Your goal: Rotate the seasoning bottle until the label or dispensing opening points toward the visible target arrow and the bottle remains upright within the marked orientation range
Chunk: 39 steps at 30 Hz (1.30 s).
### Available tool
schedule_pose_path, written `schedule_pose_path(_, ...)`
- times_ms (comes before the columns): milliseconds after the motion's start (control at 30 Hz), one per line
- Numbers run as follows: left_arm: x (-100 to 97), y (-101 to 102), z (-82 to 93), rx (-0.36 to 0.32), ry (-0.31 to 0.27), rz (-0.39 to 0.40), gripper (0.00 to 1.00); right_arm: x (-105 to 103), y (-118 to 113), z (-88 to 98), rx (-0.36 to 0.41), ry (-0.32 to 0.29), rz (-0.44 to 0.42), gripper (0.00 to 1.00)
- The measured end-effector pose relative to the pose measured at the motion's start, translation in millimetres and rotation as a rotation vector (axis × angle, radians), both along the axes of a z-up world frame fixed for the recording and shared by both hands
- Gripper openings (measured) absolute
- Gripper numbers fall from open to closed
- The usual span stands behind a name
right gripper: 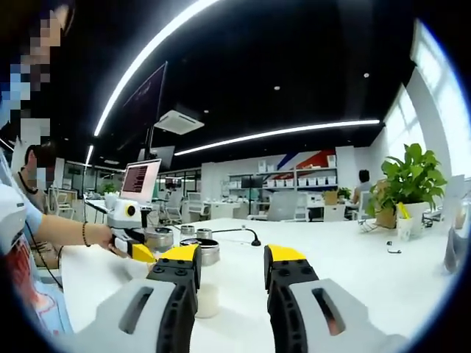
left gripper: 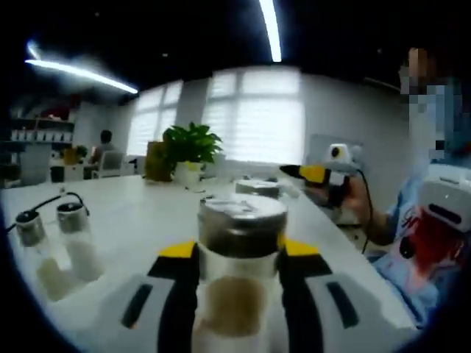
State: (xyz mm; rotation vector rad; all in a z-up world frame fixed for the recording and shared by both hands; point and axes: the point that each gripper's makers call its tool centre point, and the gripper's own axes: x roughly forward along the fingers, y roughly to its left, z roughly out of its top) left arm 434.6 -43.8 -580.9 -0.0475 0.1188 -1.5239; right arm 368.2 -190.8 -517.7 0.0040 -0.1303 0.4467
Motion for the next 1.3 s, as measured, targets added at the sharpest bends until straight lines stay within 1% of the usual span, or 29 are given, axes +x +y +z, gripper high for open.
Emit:
schedule_pose_path(67,2.3,-1.3,-0.7,0.022,-0.002,-0.049,0.45,0.8,-1.4,-0.3,-0.007,-0.001,-0.003,0.33)
schedule_pose_path(100,1.8,-2.2,-1.5,0.037,-0.03,-0.088,0.44,1.3,-1.8,0.1,-0.012,-0.007,-0.002,0.31)
schedule_pose_path(133,0.8,-3.1,-2.3,0.052,-0.047,-0.124,0.44,1.2,-2.7,1.3,-0.011,-0.015,-0.002,0.3)
schedule_pose_path(200,0.4,-3.6,-3.3,0.076,-0.049,-0.194,0.44,1.4,-3.9,3.5,-0.004,-0.025,-0.003,0.29)
schedule_pose_path(267,-0.8,-6.0,-3.3,0.081,-0.064,-0.249,0.44,1.6,-4.4,4.7,-0.003,-0.03,-0.003,0.29)
schedule_pose_path(367,-4.2,-7.1,-3.3,0.073,-0.065,-0.343,0.44,1.2,-4.3,5.2,-0.001,-0.032,0.003,0.29)
schedule_pose_path(433,-2.3,-7.8,-2.8,0.073,-0.063,-0.367,0.44,0.9,-4.5,5.3,0.001,-0.032,0.007,0.29)
schedule_pose_path(500,-0.2,-9.9,-2.3,0.076,-0.049,-0.383,0.44,0.7,-5.1,5.1,-0.002,-0.029,0.01,0.29)
schedule_pose_path(567,-1.4,-10.6,-2.1,0.08,-0.044,-0.399,0.44,0.0,-5.7,5.7,-0.006,-0.029,0.01,0.29)
schedule_pose_path(733,-7.8,-11.7,-3.3,0.104,-0.077,-0.417,0.44,-2.2,-8.3,8.8,-0.014,-0.036,0.004,0.29)
schedule_pose_path(833,-12.0,-10.6,-4.0,0.096,-0.083,-0.413,0.44,-1.9,-9.4,8.7,-0.006,-0.032,-0.003,0.28)
schedule_pose_path(967,-11.5,-11.4,-1.4,0.091,-0.065,-0.395,0.45,-2.0,-6.0,8.6,-0.02,-0.027,0.001,0.29)
schedule_pose_path(1000,-9.5,-12.1,3.8,0.063,-0.065,-0.377,0.47,-2.1,-5.7,8.3,-0.023,-0.026,0.002,0.29)
schedule_pose_path(1033,-5.4,-9.8,7.2,0.056,-0.088,-0.346,0.49,-2.0,-5.8,8.3,-0.024,-0.024,0.002,0.29)
schedule_pose_path(1067,-2.2,-7.2,9.1,0.056,-0.092,-0.323,0.5,-2.0,-6.1,8.2,-0.023,-0.023,0.001,0.29)
schedule_pose_path(1133,8.0,-0.8,12.3,0.062,-0.083,-0.243,0.55,-1.8,-7.8,7.8,-0.025,-0.02,-0.005,0.29)
schedule_pose_path(1200,12.8,4.7,11.9,0.082,-0.08,-0.159,0.58,-1.9,-9.7,7.3,-0.026,-0.018,-0.012,0.29)
schedule_pose_path(1233,16.0,7.9,11.7,0.097,-0.075,-0.088,0.59,-1.8,-10.8,6.6,-0.025,-0.016,-0.015,0.29)
schedule_pose_path(1267,18.8,12.4,10.5,0.114,-0.042,0.009,0.59,-1.5,-11.9,5.7,-0.023,-0.013,-0.017,0.29)
schedule_pose_path(1300,16.7,16.3,10.3,0.118,-0.023,0.076,0.56,-1.2,-12.8,4.6,-0.023,-0.011,-0.018,0.29)
